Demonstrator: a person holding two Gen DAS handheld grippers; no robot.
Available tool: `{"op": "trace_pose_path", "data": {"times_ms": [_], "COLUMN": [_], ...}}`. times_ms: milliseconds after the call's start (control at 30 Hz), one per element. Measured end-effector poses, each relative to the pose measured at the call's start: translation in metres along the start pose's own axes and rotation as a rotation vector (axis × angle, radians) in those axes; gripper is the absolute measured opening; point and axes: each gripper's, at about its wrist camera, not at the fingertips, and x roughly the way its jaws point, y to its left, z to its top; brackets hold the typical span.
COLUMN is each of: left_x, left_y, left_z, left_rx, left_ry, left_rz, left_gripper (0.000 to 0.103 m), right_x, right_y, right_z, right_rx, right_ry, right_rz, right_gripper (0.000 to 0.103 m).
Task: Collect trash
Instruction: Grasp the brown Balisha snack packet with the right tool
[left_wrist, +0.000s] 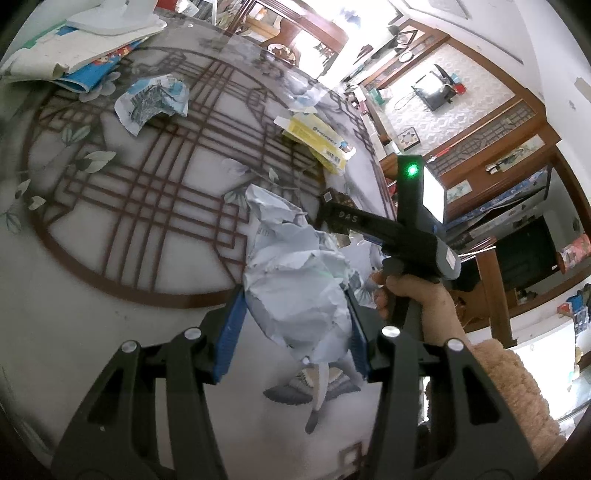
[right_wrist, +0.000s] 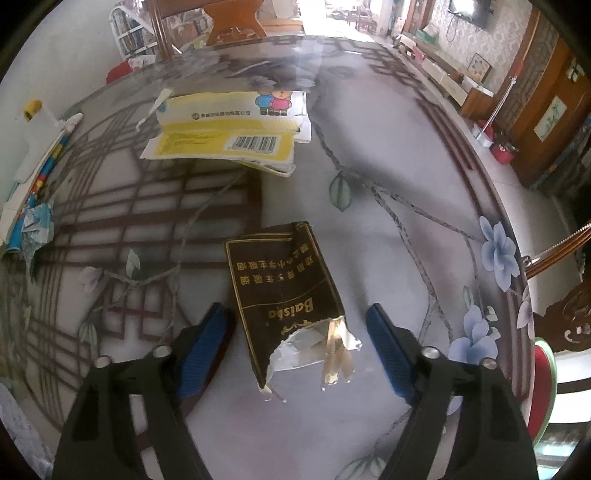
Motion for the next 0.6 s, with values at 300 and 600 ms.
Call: {"op": "trace_pose_path", "data": {"times_ms": [300, 600], "left_x": [0.000, 0.001], "left_y": [0.001, 0.000], "left_z": [0.000, 0.000], "left_rx": [-0.003, 0.006], "left_ry": [0.001, -0.006], "left_rz": [0.010, 0.024], "left_gripper": [0.048, 0.048], "right_x": [-0.016, -0.054], "right_y": [0.014, 0.013], "right_z": [-0.016, -0.052], "right_rx": [-0.081, -0.083], "right_ry": [-0.023, -0.073], "right_rz": [0.023, 0.084], "right_gripper": [0.050, 0.050]}}
